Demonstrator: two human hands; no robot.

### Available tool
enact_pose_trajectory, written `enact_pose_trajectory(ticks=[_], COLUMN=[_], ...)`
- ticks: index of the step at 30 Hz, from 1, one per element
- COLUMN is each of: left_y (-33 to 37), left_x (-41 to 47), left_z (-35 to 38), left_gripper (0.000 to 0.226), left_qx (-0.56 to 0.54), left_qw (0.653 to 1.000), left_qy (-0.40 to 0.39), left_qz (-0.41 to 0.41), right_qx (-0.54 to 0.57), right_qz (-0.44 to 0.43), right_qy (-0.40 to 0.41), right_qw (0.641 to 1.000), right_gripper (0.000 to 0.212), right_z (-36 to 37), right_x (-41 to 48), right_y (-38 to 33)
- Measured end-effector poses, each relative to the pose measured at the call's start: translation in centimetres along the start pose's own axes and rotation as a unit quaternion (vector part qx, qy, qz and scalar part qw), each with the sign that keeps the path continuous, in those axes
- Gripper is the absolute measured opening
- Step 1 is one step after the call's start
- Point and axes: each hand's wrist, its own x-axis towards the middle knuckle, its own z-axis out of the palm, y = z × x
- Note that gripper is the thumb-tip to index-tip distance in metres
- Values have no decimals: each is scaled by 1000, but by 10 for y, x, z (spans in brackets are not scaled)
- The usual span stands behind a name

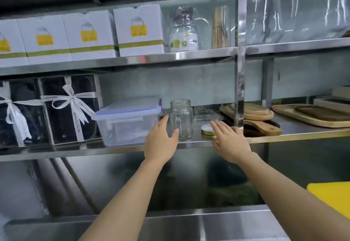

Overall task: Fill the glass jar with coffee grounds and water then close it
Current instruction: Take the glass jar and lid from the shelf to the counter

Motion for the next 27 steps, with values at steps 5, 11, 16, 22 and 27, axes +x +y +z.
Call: enact_pose_trajectory(ticks=[5,11,16,22,27], left_y=[2,11,13,30,33], left_x=[8,17,21,11,-26], left_z=[19,29,30,27,14], left_gripper=[52,41,24,31,34], left_qx=[-224,-346,-415,-491,-501], left_qw=[967,919,876,831,818], left_qy=[-55,-66,-74,-70,-36], left_qz=[-109,-178,-234,-253,-279], right_qx=[28,0,-55,-51,-12], right_qz=[24,-8,-24,-32,-80], right_qy=[-62,-22,42,114,159], right_qw=[997,1000,997,992,984], right_gripper=[55,46,38,40,46], right_z=[20,33,34,26,-3], right_x=[18,22,17,0,-38], right_y=[3,2,0,-4,-15])
